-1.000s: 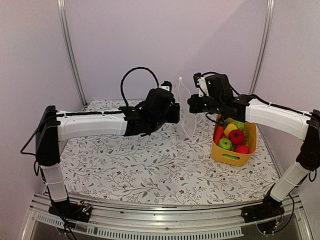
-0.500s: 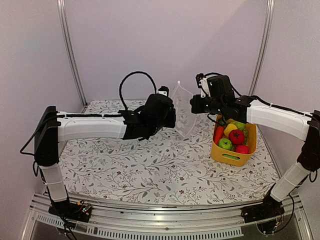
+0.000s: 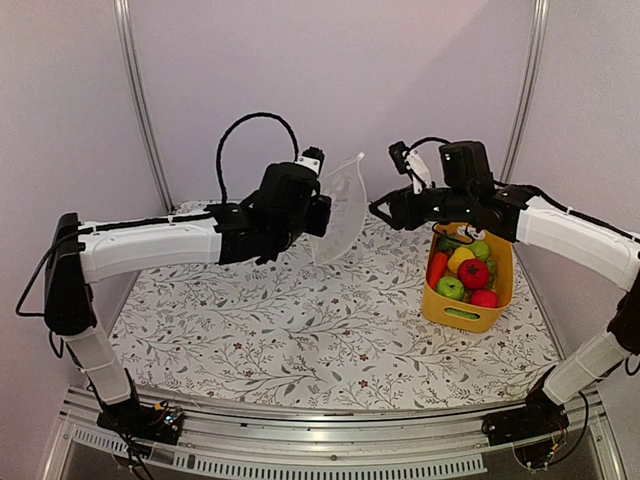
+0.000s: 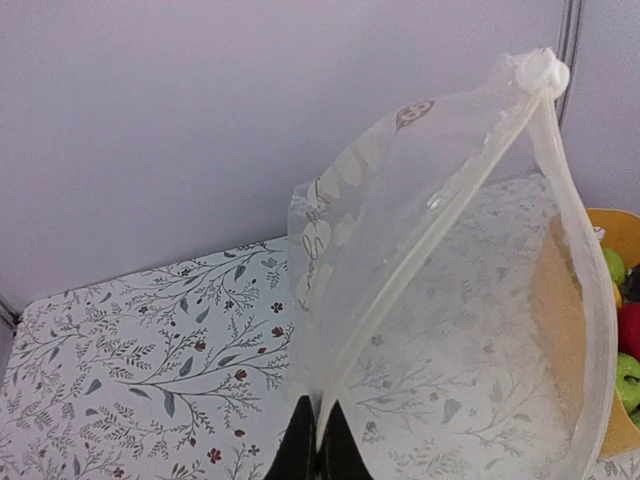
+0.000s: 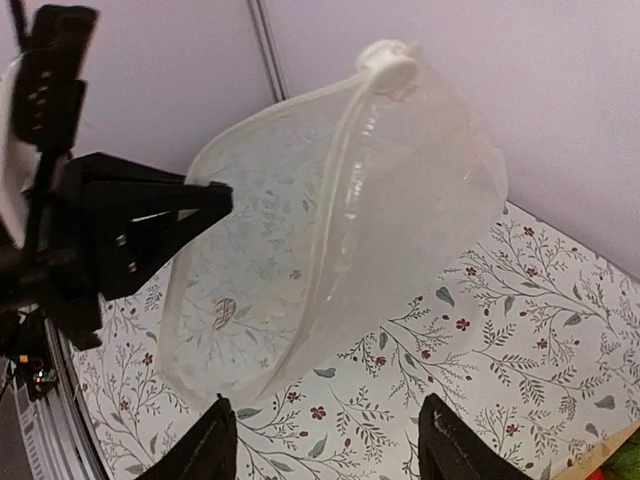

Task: Place the food in the zip-top bag and seal the zipper
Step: Adjust the zipper food storage bag, then pick up the fake vegetable from the bin.

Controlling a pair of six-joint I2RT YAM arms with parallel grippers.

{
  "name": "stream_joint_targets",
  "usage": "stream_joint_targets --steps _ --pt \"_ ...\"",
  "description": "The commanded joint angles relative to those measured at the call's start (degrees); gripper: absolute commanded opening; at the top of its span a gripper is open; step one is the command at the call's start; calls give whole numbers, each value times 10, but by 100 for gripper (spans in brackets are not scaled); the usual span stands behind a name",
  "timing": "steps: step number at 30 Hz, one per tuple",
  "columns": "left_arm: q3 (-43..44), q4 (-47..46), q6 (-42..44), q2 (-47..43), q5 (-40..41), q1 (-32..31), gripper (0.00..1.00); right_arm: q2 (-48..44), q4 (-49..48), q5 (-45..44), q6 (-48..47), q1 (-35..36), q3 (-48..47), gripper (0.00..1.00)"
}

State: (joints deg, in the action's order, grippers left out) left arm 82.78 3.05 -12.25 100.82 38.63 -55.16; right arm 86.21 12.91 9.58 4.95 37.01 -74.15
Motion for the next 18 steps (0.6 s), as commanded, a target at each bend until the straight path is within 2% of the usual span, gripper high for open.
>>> stream_joint_targets --steps 1,4,9,14,18 --pt "3 53 97 -29 8 27 0 -95 47 186 -126 -14 15 73" --pt "-25 61 145 -59 21 41 0 -127 96 206 -155 -49 18 82" --pt "-57 79 224 -106 53 59 0 -158 139 223 -185 -152 39 87" --pt "-40 105 264 -82 -4 59 0 -161 179 140 -245 -220 73 99" --pt "-3 154 211 -28 -80 57 0 -143 182 32 -257 -235 102 99"
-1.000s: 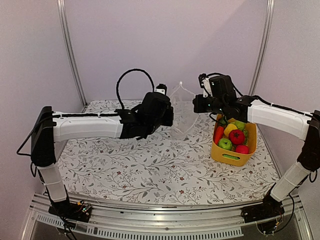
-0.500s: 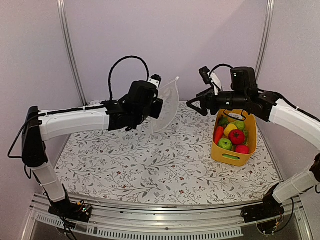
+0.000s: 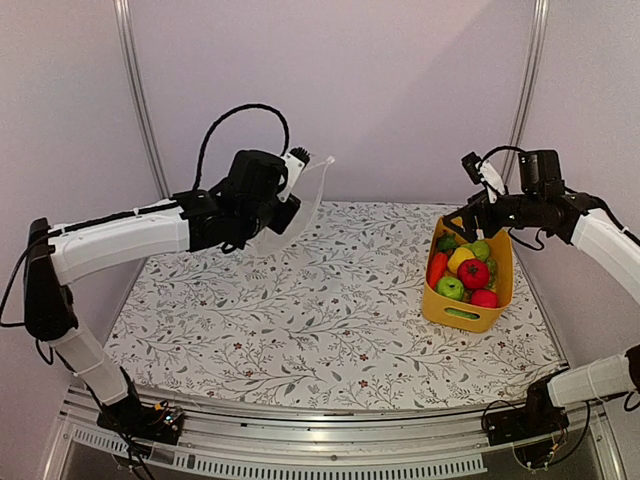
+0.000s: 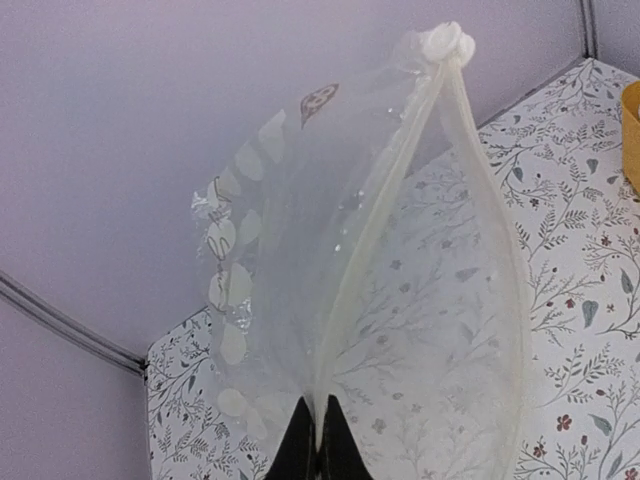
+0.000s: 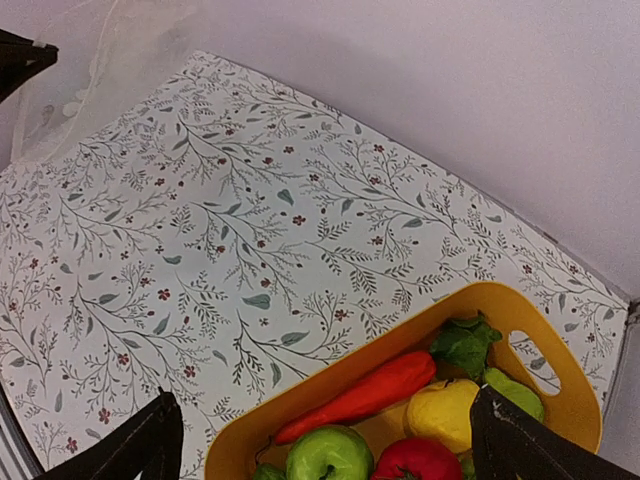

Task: Place the food in the zip-top bag and seal the zipper
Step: Pick up the fake vegetable from the bin.

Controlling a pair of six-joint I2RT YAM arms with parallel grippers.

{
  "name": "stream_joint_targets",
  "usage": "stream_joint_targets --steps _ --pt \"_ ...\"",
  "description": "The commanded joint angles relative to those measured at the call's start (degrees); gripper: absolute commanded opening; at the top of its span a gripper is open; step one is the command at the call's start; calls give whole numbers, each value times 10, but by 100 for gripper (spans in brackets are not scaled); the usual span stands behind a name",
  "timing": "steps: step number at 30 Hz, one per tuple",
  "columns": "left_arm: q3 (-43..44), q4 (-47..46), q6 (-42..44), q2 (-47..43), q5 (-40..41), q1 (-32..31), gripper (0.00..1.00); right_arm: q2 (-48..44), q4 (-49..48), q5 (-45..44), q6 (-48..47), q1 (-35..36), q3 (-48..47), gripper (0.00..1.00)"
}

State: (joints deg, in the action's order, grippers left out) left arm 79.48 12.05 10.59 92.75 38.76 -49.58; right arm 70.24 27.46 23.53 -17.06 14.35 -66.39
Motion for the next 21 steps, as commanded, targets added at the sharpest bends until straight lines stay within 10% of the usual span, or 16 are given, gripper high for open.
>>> stream_joint_targets --steps 1,21 --pt "35 75 -28 60 -97 1 0 23 39 -131 -35 -11 28 99" --pt "-67 19 -118 11 -238 -4 0 158 68 -232 -7 -32 52 95"
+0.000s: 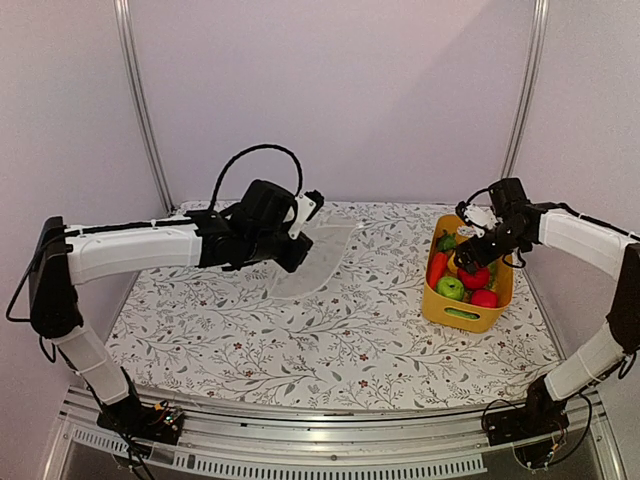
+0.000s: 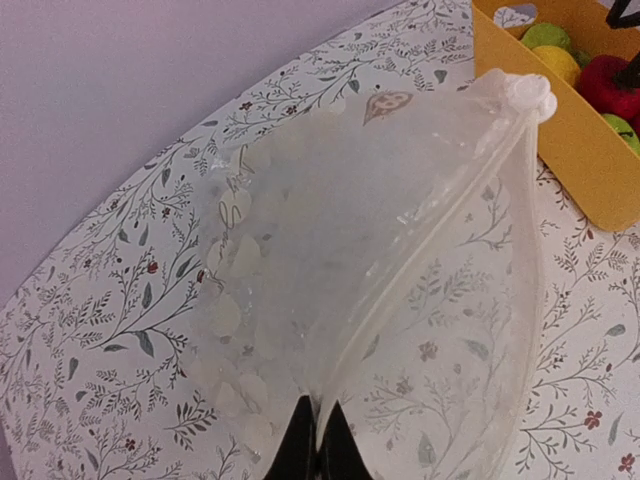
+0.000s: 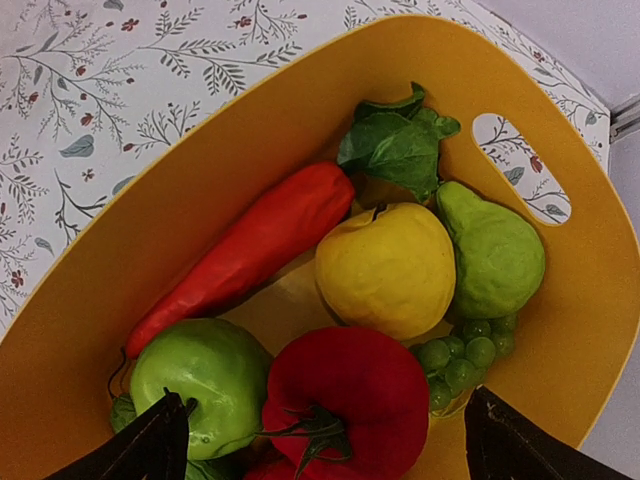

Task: Place the food in the zip-top bag and seal the zipper
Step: Pick up the fake vegetable from the bin.

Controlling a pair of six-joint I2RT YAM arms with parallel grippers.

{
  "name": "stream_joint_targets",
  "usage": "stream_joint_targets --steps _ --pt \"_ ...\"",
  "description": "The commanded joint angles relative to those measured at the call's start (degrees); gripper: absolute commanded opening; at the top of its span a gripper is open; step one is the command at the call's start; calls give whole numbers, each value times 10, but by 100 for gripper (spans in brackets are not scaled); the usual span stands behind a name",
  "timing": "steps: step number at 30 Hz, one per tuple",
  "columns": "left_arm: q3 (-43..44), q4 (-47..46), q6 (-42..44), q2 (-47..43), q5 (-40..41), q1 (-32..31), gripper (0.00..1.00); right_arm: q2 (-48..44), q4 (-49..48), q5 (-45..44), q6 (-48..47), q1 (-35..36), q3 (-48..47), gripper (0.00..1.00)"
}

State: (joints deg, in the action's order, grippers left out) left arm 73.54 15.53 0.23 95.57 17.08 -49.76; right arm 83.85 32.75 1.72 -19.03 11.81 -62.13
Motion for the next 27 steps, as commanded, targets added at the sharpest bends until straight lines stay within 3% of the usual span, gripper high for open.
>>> stream_joint_targets --steps 1,13,24,27 --pt "-8 -16 -15 -18 -23 -3 0 26 19 -14 13 -7 11 96" --pt "-9 -16 -12 -23 -29 -6 0 49 32 -56 8 -20 26 98" --pt "-9 -16 -14 -21 -36 -9 0 96 22 -48 12 -24 6 84" --pt "-9 -17 -14 -18 -37 -9 0 97 20 -41 10 -25 5 73"
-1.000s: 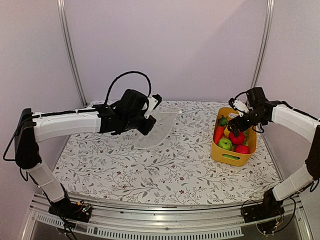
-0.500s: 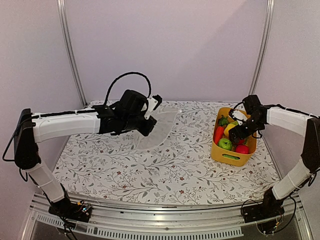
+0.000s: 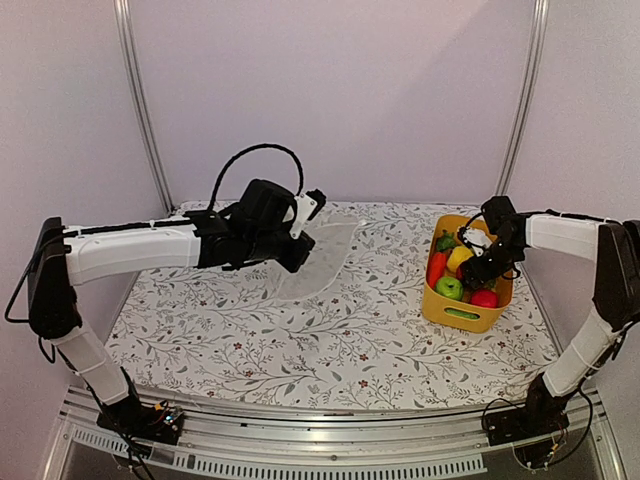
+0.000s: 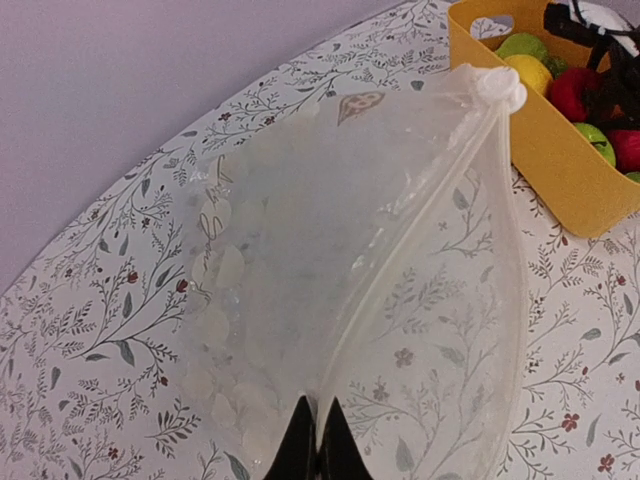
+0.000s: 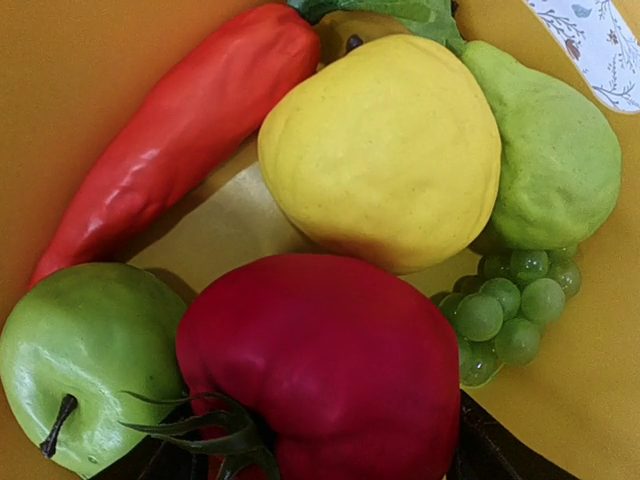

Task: Place the food in the zip-top bag and seal the zipper
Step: Pick up the fake vegetable from the bin, then place the fake vegetable in the zipper food storage bag.

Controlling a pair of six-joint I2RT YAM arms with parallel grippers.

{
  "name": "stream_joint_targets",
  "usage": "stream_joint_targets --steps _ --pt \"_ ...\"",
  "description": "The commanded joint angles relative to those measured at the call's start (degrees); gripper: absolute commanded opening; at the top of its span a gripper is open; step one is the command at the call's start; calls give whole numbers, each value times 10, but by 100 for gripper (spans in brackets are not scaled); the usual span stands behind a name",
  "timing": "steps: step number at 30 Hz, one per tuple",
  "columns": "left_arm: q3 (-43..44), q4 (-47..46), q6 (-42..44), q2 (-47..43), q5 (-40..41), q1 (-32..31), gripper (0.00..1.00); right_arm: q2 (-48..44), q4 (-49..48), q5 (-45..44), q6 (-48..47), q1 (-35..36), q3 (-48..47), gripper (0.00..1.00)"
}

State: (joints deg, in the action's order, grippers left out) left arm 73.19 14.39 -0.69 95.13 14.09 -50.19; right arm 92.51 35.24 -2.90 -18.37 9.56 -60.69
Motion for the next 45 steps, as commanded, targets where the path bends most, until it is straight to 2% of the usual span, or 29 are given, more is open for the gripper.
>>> stream_joint_targets --steps 1,4,8,16,24,27,34,39,45 --pt "-6 -7 -5 -13 -7 -5 0 9 -5 6 3 -2 -11 69" --pt "-5 -7 -4 -8 -11 -4 0 -4 -4 7 1 -2 -17 60" --pt "0 -9 -6 -2 -10 -5 0 -51 14 22 -9 -2 -33 54" --pt "54 -15 -43 31 -35 -4 0 -180 68 222 -44 0 -97 50" --pt "140 -36 -130 102 -43 -13 0 -206 68 385 -49 59 -178 49" --pt "179 -40 -154 129 -45 -19 0 -200 47 415 -35 97 -197 48" --pt "256 -35 -194 161 -45 -41 0 -164 -2 432 -1 179 -220 48" --pt "266 -42 -216 149 -57 -55 0 -133 -27 441 24 191 -223 48" --pt "236 -67 -234 120 -64 -64 0 -99 -45 364 53 192 -221 48"
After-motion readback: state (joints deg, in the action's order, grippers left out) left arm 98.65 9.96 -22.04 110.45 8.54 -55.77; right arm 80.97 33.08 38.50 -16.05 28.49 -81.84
